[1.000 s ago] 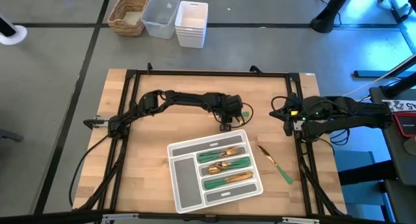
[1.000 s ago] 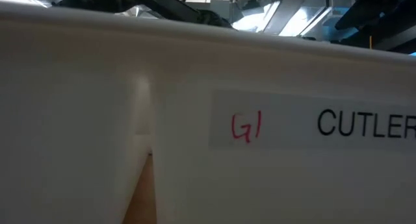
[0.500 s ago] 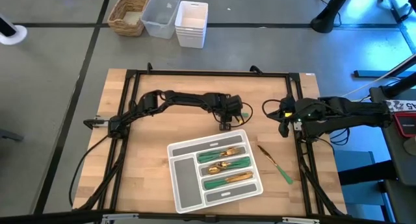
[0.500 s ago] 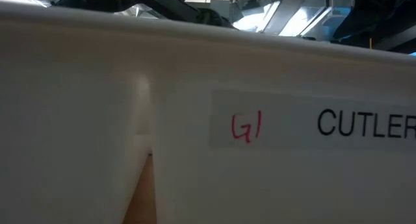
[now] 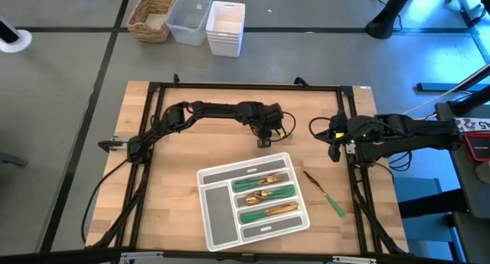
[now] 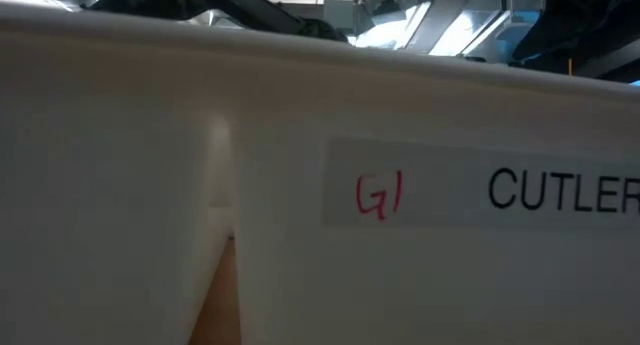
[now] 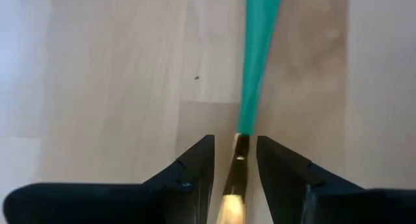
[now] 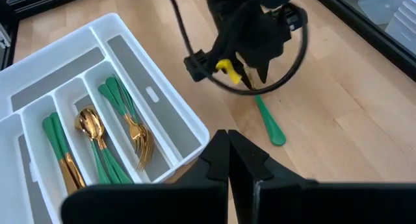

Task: Sort silverware
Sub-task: Put the green knife into the white silverware tray

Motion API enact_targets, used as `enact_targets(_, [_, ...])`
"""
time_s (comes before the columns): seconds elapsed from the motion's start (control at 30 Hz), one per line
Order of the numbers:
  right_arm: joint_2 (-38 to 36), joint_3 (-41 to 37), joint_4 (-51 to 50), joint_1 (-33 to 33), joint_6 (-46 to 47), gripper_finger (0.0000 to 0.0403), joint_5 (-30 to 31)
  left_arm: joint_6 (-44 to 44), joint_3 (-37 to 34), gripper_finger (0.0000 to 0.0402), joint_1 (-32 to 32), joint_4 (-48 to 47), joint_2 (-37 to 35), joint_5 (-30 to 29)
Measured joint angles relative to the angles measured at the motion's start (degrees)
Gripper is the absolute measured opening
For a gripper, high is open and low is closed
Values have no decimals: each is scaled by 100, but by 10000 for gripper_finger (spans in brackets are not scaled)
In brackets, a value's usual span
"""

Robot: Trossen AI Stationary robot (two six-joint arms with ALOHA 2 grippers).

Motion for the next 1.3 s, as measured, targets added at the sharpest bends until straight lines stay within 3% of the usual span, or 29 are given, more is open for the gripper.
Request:
enact_targets(0.13, [0, 0, 0, 0, -1, 1, 1, -116, 2, 109, 96, 27, 36, 389])
enact_targets(0.73, [0, 0, 9, 2, -1, 1, 0, 84, -46, 108, 91, 46, 236, 423])
enact_targets(1.07, [-1, 0, 11, 2, -1, 1, 2, 4, -35, 36, 54, -631, 234, 124])
enact_targets(1.3, [0, -1, 13, 2, 1, 1, 1, -201, -39, 36, 56, -1335, 227, 61])
